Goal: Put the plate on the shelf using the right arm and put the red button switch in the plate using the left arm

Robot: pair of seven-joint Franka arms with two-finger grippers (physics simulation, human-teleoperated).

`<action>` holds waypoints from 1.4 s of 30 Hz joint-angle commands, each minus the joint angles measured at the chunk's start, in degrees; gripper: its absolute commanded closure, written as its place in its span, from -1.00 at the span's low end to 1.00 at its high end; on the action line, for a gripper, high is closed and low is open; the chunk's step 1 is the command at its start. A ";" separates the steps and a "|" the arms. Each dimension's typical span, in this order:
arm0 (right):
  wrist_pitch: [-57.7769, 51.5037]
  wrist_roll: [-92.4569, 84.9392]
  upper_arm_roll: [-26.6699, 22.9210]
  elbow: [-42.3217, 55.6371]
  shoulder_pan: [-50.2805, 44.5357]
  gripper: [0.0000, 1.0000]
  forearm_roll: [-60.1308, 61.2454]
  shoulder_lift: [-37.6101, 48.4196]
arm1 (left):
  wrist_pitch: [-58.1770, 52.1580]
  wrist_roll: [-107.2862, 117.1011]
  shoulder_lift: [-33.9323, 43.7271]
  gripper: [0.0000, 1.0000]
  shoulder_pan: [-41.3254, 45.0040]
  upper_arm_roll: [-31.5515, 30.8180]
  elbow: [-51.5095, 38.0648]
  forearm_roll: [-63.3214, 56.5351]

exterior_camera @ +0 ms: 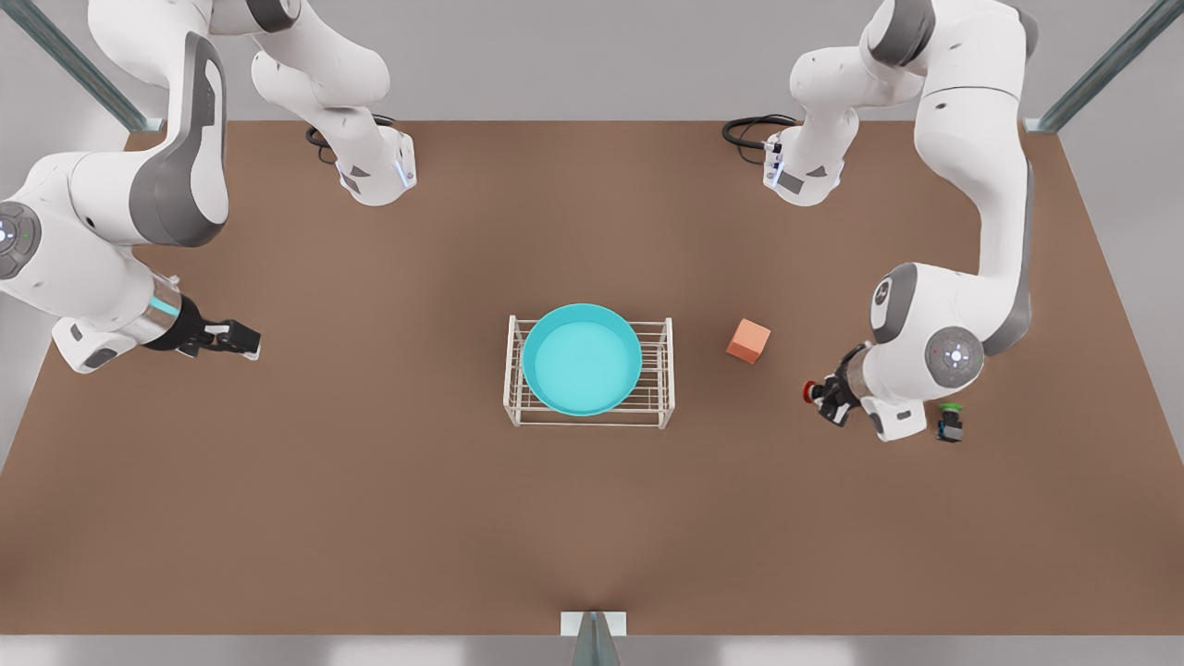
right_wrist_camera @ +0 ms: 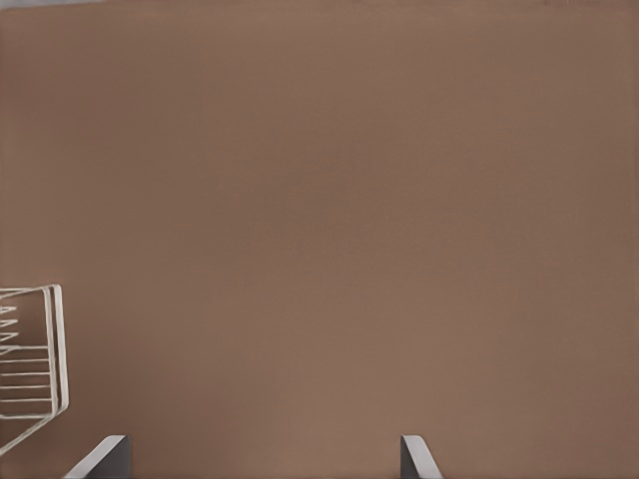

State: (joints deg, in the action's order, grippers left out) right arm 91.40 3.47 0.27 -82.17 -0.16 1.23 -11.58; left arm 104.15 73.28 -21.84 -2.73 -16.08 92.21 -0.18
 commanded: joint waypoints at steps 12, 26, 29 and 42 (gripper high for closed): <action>0.27 -0.13 0.00 0.08 -0.01 -1.00 0.00 0.06 | -6.24 32.27 -1.89 0.04 9.84 -13.89 -4.76 1.50; 0.00 -0.13 -0.09 0.08 0.08 -1.00 0.00 0.15 | 8.62 52.23 -17.45 0.03 23.47 -13.54 -20.23 -3.42; 0.18 -0.05 -0.09 -0.01 0.08 -1.00 0.09 0.15 | 8.53 53.37 -17.53 0.03 24.26 -13.54 -20.23 -3.51; 0.18 -0.05 -0.18 0.08 0.16 -1.00 0.00 0.15 | -18.72 -48.73 4.43 -1.00 -19.23 -13.54 -13.38 -5.01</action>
State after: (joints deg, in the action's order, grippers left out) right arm 91.61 3.39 0.10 -82.12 0.02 1.19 -11.49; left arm 93.86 97.14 -20.41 -16.78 -29.53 75.85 -7.47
